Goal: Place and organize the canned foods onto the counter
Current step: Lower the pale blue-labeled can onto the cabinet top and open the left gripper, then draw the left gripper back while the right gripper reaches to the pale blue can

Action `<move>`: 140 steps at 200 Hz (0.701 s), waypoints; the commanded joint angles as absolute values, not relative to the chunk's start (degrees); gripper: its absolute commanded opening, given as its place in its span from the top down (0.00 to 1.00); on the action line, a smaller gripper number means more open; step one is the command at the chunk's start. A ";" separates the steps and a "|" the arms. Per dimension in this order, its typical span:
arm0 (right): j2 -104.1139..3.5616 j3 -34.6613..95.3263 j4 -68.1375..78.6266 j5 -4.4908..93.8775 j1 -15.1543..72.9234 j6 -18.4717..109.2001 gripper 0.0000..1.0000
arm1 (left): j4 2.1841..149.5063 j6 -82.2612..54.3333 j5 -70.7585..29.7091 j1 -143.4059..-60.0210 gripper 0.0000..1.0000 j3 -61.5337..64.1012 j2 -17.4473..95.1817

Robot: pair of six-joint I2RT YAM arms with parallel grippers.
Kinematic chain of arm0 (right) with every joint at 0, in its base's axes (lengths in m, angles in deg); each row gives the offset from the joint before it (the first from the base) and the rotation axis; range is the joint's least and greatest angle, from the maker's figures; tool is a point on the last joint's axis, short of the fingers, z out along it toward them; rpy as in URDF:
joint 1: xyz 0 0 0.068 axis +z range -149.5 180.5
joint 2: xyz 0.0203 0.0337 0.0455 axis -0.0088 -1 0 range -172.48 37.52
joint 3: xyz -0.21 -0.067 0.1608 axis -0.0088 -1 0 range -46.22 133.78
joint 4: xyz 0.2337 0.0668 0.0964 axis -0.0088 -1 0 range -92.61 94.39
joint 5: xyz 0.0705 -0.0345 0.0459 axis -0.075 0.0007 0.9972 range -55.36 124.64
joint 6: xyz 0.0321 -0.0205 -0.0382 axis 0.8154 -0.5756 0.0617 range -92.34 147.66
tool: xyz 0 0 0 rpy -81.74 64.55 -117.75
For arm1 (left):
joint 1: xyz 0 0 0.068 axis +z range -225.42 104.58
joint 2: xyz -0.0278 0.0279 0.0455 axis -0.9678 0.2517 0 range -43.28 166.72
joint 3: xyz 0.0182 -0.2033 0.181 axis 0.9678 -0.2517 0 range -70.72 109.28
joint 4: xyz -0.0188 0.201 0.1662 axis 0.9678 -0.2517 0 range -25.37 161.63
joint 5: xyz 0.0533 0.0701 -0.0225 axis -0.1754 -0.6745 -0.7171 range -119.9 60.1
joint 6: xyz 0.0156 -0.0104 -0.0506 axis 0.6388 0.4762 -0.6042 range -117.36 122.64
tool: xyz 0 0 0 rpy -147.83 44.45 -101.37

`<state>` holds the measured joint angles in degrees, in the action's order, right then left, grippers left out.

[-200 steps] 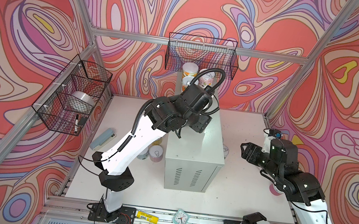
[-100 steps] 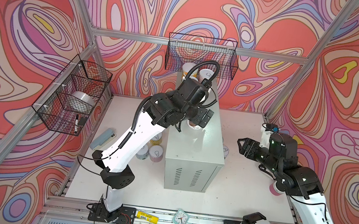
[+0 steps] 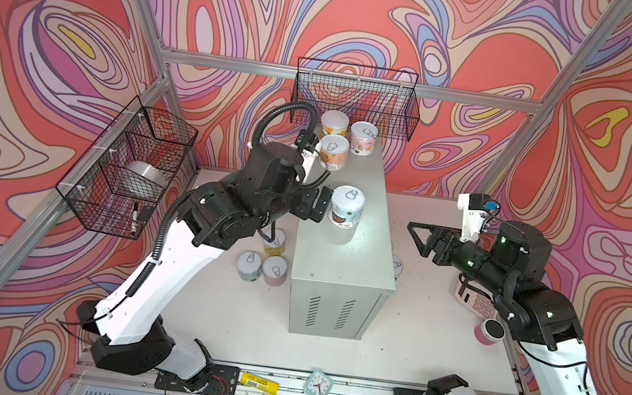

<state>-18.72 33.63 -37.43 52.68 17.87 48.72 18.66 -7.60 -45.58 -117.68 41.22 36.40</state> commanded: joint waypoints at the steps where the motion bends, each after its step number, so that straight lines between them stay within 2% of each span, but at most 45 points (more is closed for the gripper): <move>1: -20.30 37.14 -35.36 56.70 19.15 47.05 0.17 | 21.97 -12.91 -43.03 -114.68 0.01 35.33 33.10; 67: -26.78 41.17 -35.56 40.11 37.32 41.30 0.17 | 25.86 -18.16 -37.65 -107.60 0.02 21.29 26.83; 140: -33.76 41.49 -30.54 41.97 39.04 39.36 0.17 | 27.84 -18.80 -34.02 -104.48 0.03 16.69 25.70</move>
<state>-32.60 40.37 -33.71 42.28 38.48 40.77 25.67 -17.59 -36.03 -105.55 17.97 27.22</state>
